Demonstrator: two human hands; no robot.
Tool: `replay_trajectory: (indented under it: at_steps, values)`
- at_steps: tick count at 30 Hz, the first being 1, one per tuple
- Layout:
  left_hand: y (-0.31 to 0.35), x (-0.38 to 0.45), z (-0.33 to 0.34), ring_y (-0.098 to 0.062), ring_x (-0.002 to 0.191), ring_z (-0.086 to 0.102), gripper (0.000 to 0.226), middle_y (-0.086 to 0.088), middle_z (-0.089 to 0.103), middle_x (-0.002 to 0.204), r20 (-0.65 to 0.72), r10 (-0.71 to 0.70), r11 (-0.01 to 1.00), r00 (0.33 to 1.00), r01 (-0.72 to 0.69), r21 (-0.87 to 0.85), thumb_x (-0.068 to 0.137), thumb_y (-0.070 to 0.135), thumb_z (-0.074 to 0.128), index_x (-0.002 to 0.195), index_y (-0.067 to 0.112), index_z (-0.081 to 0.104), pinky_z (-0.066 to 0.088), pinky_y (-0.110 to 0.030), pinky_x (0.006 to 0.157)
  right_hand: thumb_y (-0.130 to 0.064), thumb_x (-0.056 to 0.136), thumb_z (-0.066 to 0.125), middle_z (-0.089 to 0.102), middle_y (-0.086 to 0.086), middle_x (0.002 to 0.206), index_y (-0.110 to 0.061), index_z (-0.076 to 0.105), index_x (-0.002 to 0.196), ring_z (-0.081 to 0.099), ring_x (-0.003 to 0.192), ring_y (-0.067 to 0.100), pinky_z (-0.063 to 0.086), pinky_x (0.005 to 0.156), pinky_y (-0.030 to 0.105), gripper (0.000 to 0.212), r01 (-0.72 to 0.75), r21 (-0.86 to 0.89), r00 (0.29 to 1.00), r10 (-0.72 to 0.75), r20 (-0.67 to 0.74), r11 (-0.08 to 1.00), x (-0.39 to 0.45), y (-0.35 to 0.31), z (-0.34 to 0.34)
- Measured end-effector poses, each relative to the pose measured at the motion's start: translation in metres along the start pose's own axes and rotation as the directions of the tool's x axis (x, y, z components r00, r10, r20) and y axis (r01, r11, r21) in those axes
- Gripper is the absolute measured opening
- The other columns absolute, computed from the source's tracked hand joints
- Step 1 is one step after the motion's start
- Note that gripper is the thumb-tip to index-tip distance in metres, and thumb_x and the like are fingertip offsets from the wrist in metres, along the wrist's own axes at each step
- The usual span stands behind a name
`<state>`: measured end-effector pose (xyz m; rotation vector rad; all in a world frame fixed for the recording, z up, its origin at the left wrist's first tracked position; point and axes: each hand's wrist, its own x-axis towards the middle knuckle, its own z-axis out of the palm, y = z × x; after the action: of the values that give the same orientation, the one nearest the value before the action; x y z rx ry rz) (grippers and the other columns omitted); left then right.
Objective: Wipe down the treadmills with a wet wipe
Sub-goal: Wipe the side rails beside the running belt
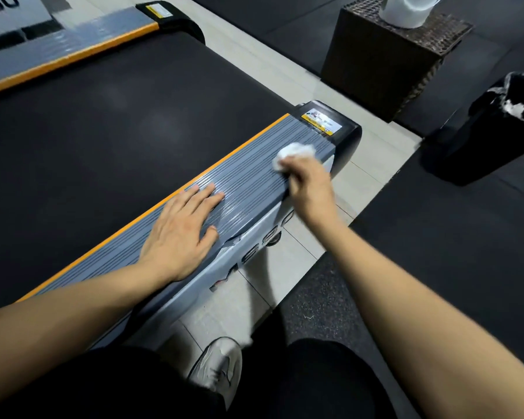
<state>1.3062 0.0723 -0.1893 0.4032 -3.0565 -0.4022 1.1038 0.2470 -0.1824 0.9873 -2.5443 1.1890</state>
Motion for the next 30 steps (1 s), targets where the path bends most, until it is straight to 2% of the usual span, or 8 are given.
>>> replay_trajectory:
  at_steps: [3,6,10,15,17,20,24,30]
  values:
    - [-0.001,0.000,0.001,-0.016,0.155,0.016,0.065,0.007,0.026,0.166,-0.002,0.006,1.000,1.000,-0.006,-0.006,0.094,0.044,0.029,0.157,0.028,0.032,0.016,-0.043,0.126,-0.002,0.083,0.057,0.069,0.011,0.116,-0.008,0.073,0.114,0.062,0.111,0.026,0.048,0.100,0.034,0.035,0.275,0.157,0.913,-0.309,0.267,0.949,-0.071,-0.046,0.010]
    - [-0.002,0.000,0.001,-0.015,0.155,0.016,0.066,0.008,0.026,0.166,-0.004,0.013,1.000,1.000,-0.013,-0.017,0.094,0.044,0.029,0.157,0.027,0.033,0.016,-0.043,0.126,-0.013,0.091,0.056,0.065,0.003,0.130,-0.018,0.069,0.127,0.056,0.122,0.021,0.043,0.104,0.029,0.038,0.373,0.209,0.782,-0.427,0.453,0.904,-0.078,-0.040,0.014]
    - [0.005,0.004,-0.003,-0.022,0.143,0.035,0.059,0.004,0.041,0.154,-0.069,0.024,0.999,0.997,-0.026,-0.025,0.089,0.038,0.033,0.144,0.022,0.048,0.025,-0.042,0.120,0.000,0.084,0.067,0.068,0.004,0.126,-0.017,0.073,0.121,0.059,0.118,0.022,0.045,0.105,0.038,0.041,0.053,0.004,0.978,-0.053,0.202,0.999,-0.022,0.020,-0.008]
    - [0.028,0.056,-0.001,-0.024,0.118,0.046,0.039,0.000,0.049,0.133,-0.154,0.055,0.996,0.986,-0.066,-0.064,0.091,0.032,0.041,0.124,0.018,0.054,0.035,-0.039,0.103,-0.002,0.089,0.063,0.068,0.001,0.125,-0.017,0.073,0.121,0.060,0.117,0.022,0.048,0.102,0.040,0.036,-0.124,-0.053,0.991,0.126,0.037,0.991,0.015,0.050,-0.010]
    - [0.039,0.092,0.002,-0.025,0.122,0.045,0.041,-0.001,0.048,0.140,-0.156,0.099,0.990,0.983,-0.112,-0.080,0.092,0.031,0.040,0.128,0.018,0.054,0.036,-0.041,0.105,-0.007,0.090,0.060,0.066,0.002,0.122,-0.018,0.070,0.125,0.058,0.114,0.024,0.049,0.098,0.040,0.037,-0.094,-0.107,0.995,0.096,0.017,0.990,0.011,0.044,-0.005]
    - [0.053,0.147,0.007,-0.028,0.125,0.047,0.048,-0.003,0.048,0.146,-0.164,0.165,0.979,0.972,-0.182,-0.092,0.091,0.031,0.036,0.133,0.017,0.054,0.035,-0.041,0.106,-0.014,0.093,0.056,0.065,0.006,0.118,-0.014,0.066,0.128,0.057,0.105,0.028,0.049,0.091,0.040,0.037,0.157,-0.152,0.985,-0.143,0.097,0.976,-0.012,0.038,-0.003]
    - [0.062,0.216,0.012,-0.028,0.135,0.045,0.055,-0.008,0.047,0.151,-0.132,0.247,0.962,0.960,-0.260,-0.088,0.093,0.031,0.031,0.140,0.014,0.053,0.034,-0.042,0.114,-0.014,0.098,0.059,0.061,0.000,0.129,-0.016,0.065,0.129,0.056,0.112,0.022,0.047,0.097,0.032,0.032,0.292,-0.112,0.936,-0.259,0.238,0.950,-0.013,0.052,-0.016]
    - [0.066,0.257,0.023,-0.030,0.145,0.036,0.059,-0.008,0.043,0.155,-0.020,0.279,0.959,0.960,-0.279,-0.041,0.097,0.040,0.028,0.148,0.020,0.049,0.027,-0.046,0.121,0.007,0.087,0.064,0.066,0.008,0.123,-0.007,0.070,0.121,0.060,0.111,0.032,0.048,0.099,0.037,0.037,0.105,-0.191,0.994,-0.108,-0.009,0.976,0.063,0.099,-0.034]
